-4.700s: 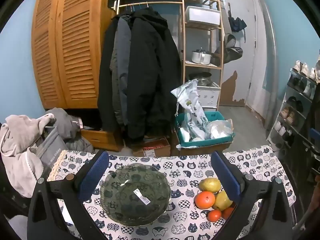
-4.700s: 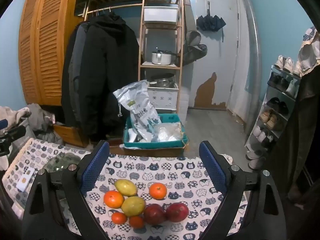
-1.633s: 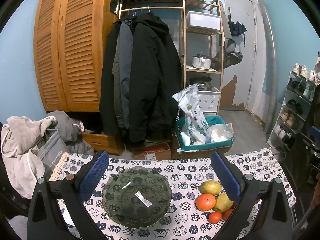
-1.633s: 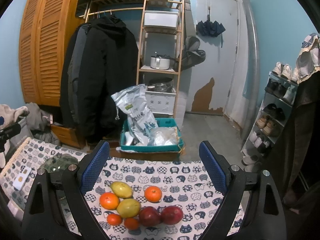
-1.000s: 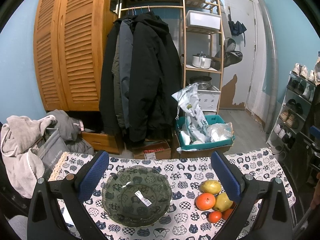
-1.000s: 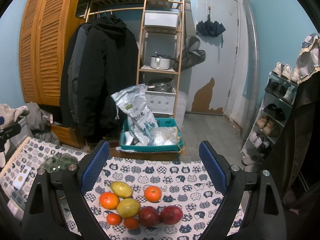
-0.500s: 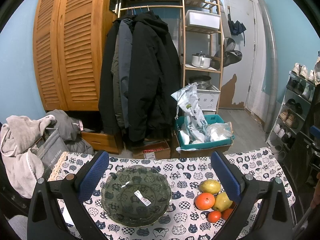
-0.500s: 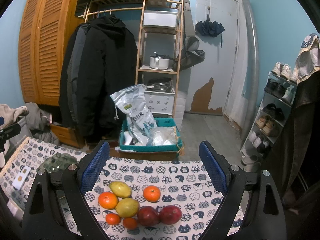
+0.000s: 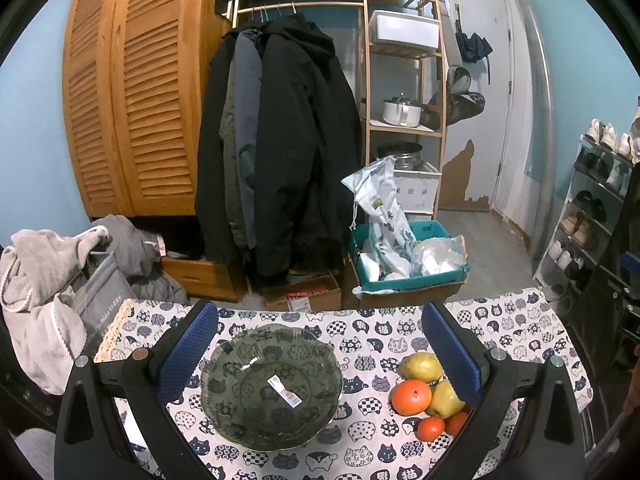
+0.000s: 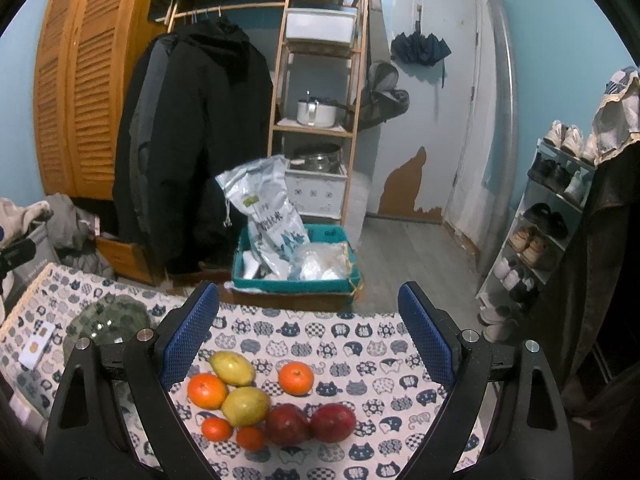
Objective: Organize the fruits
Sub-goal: 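Move the left tool to the large orange while the right tool approaches the red apple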
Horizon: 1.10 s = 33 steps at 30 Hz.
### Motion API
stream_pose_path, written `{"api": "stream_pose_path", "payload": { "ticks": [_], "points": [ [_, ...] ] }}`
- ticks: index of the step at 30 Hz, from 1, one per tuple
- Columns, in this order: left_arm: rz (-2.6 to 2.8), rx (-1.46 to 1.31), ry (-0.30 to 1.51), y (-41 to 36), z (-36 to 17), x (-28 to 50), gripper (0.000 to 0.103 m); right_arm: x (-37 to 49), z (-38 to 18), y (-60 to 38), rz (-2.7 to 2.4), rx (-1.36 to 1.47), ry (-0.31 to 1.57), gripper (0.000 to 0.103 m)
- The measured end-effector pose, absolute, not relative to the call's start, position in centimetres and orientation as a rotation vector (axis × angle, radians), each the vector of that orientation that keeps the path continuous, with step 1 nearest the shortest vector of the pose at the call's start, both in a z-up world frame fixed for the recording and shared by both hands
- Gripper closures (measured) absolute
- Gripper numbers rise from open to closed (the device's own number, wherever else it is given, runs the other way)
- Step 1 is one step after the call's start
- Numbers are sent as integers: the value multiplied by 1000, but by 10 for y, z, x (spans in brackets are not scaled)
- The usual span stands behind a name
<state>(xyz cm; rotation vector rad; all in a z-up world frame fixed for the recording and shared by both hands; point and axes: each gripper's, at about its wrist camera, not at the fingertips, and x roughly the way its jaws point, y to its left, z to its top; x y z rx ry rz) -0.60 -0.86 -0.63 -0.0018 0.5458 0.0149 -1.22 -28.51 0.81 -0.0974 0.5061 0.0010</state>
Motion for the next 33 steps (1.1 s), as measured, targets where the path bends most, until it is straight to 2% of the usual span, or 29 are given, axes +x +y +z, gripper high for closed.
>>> {"api": "stream_pose_path", "payload": {
  "ticks": [13, 33],
  "points": [
    [-13, 50, 654, -24, -39, 19, 0, 7, -30, -302, -52, -133, 659, 14],
    [-75, 108, 862, -63, -116, 57, 0, 38, -104, -340, -68, 3, 929, 14]
  ]
}}
